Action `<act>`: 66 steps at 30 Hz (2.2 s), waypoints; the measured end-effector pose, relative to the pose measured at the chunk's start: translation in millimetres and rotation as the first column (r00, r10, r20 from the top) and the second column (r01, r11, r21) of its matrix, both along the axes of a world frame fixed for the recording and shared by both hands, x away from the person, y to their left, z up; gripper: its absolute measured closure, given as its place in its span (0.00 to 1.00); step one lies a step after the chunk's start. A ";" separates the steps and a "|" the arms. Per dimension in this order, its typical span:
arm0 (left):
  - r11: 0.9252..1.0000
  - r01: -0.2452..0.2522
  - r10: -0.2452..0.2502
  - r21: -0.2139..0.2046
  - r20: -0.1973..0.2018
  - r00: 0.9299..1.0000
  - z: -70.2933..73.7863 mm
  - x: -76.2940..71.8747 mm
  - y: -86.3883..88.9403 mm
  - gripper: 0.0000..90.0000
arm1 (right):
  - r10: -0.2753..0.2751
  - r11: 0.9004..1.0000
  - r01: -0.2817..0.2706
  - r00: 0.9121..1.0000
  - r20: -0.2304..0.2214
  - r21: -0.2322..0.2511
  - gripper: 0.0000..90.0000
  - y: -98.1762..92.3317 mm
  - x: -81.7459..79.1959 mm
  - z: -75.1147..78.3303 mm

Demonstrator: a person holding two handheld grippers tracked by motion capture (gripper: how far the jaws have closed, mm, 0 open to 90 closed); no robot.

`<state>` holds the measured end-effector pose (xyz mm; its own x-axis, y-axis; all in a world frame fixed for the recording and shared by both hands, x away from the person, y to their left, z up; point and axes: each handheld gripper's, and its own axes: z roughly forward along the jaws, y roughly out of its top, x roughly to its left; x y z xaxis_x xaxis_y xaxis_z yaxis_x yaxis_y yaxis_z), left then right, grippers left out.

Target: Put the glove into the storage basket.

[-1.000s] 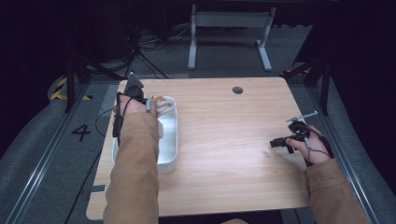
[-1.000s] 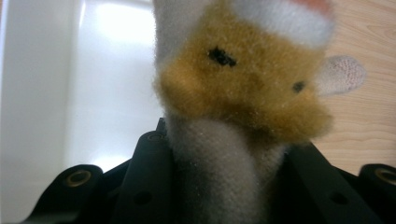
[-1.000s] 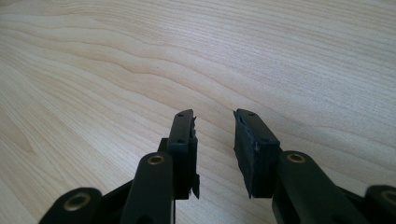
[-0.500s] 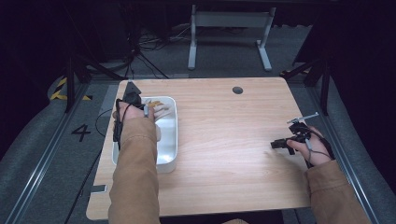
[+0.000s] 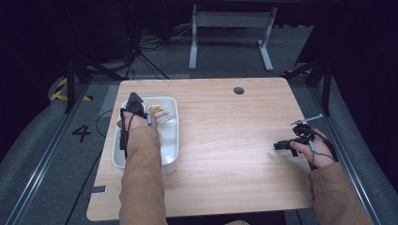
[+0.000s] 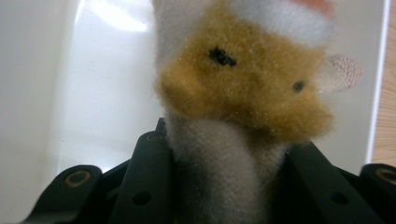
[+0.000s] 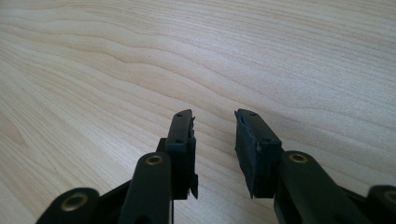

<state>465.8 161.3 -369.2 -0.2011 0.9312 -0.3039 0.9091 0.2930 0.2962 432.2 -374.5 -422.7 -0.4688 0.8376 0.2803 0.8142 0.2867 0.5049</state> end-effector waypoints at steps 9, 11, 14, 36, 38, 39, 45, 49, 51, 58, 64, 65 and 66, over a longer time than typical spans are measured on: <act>1.000 -0.019 0.019 0.005 -0.011 1.000 -19.8 0.0 4.3 0.77 | -0.004 1.000 0.004 1.000 -0.004 -0.001 0.75 -1.2 0.8 -1.4; 1.000 -0.020 0.020 0.004 -0.024 1.000 -24.2 -0.1 5.2 0.77 | -0.001 1.000 0.001 1.000 -0.005 -0.002 0.75 -0.7 0.8 -1.6; 1.000 -0.005 0.006 0.014 -0.031 1.000 -29.7 -0.2 7.6 0.77 | -0.002 1.000 0.002 1.000 -0.005 -0.003 0.75 -0.5 0.7 -1.8; 0.999 0.019 -0.017 0.033 -0.082 0.996 -56.1 2.4 6.0 0.74 | 0.004 1.000 -0.004 1.000 -0.008 -0.010 0.73 1.4 1.8 -6.1; 1.000 0.016 -0.014 0.023 -0.086 0.996 -56.1 3.4 4.9 0.70 | 0.008 1.000 -0.008 1.000 -0.007 -0.012 0.73 2.1 1.8 -6.4; 1.000 0.016 -0.014 0.023 -0.086 0.996 -56.1 3.4 4.9 0.68 | 0.008 1.000 -0.008 1.000 -0.007 -0.012 0.73 2.1 1.8 -6.4; 0.987 0.100 -0.081 0.127 -0.146 0.986 -60.0 9.1 -10.2 0.19 | 0.049 0.999 -0.049 0.999 0.009 -0.002 0.71 4.1 1.8 -7.5; 0.985 0.130 -0.108 0.118 -0.181 0.978 -58.3 9.2 -18.5 0.17 | 0.069 0.998 -0.069 0.997 0.021 -0.009 0.71 6.2 1.3 -7.0; 0.981 0.156 -0.134 0.116 -0.175 0.975 -55.7 9.4 -20.6 0.20 | 0.072 0.997 -0.072 0.997 0.024 -0.010 0.70 6.5 1.2 -6.7; 0.969 0.197 -0.176 0.147 -0.145 0.974 -45.9 8.6 -19.7 0.20 | 0.069 0.998 -0.069 0.997 0.037 -0.014 0.69 4.2 1.5 -5.3; 0.965 0.206 -0.195 0.162 -0.082 0.977 -28.2 6.6 -15.9 0.23 | 0.065 0.998 -0.064 0.997 0.044 -0.015 0.69 3.5 1.4 -4.5; 0.964 0.211 -0.201 0.161 -0.077 0.977 -23.6 6.0 -15.3 0.24 | 0.065 0.998 -0.064 0.997 0.045 -0.016 0.69 3.4 1.5 -4.6; 0.967 0.203 -0.195 0.155 -0.064 0.979 -19.4 4.9 -15.3 0.26 | 0.063 0.998 -0.063 0.997 0.046 -0.016 0.68 3.2 1.5 -4.7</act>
